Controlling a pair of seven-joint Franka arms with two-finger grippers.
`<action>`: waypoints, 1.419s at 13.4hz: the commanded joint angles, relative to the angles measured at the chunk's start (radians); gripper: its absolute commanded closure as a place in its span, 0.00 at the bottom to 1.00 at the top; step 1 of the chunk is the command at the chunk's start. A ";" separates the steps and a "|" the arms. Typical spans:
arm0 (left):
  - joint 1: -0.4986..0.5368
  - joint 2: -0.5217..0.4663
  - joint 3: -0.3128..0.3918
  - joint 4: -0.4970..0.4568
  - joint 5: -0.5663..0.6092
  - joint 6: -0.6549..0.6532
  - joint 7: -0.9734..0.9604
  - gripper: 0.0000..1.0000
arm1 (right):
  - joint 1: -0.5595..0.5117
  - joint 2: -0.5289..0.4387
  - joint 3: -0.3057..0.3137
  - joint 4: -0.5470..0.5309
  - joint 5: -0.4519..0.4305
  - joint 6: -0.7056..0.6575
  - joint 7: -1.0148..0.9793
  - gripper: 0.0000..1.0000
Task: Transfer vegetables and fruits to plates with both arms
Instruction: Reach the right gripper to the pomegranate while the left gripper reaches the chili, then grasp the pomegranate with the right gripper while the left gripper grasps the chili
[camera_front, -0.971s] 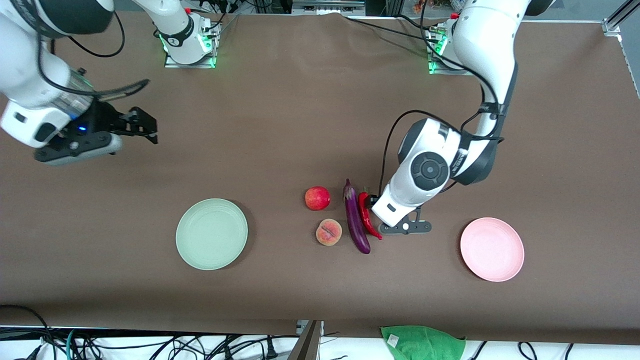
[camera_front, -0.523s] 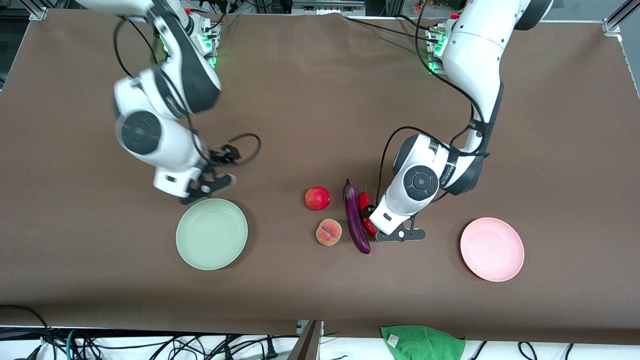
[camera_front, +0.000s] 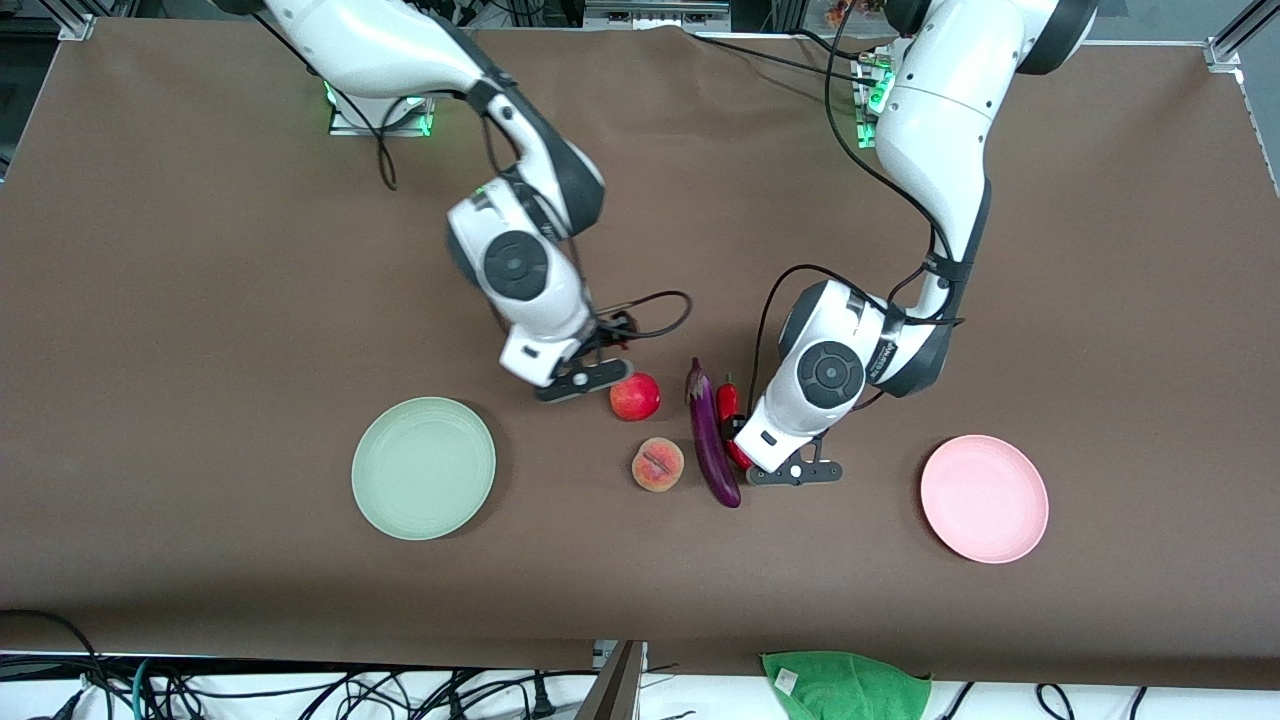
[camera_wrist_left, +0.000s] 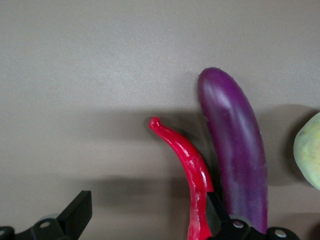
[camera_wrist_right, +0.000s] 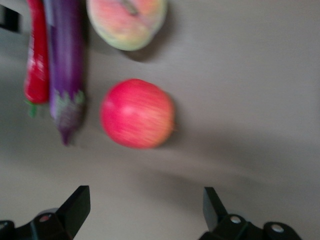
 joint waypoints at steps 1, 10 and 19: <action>-0.014 0.002 0.009 -0.013 -0.018 0.017 -0.001 0.00 | 0.053 0.060 -0.007 0.044 0.005 0.092 0.116 0.00; -0.025 -0.001 0.006 -0.042 -0.024 0.037 -0.001 0.00 | 0.076 0.124 -0.039 0.062 -0.077 0.197 0.116 0.00; -0.018 -0.006 0.006 -0.082 -0.088 0.095 0.045 0.00 | 0.077 0.216 -0.075 0.087 -0.080 0.359 0.106 0.00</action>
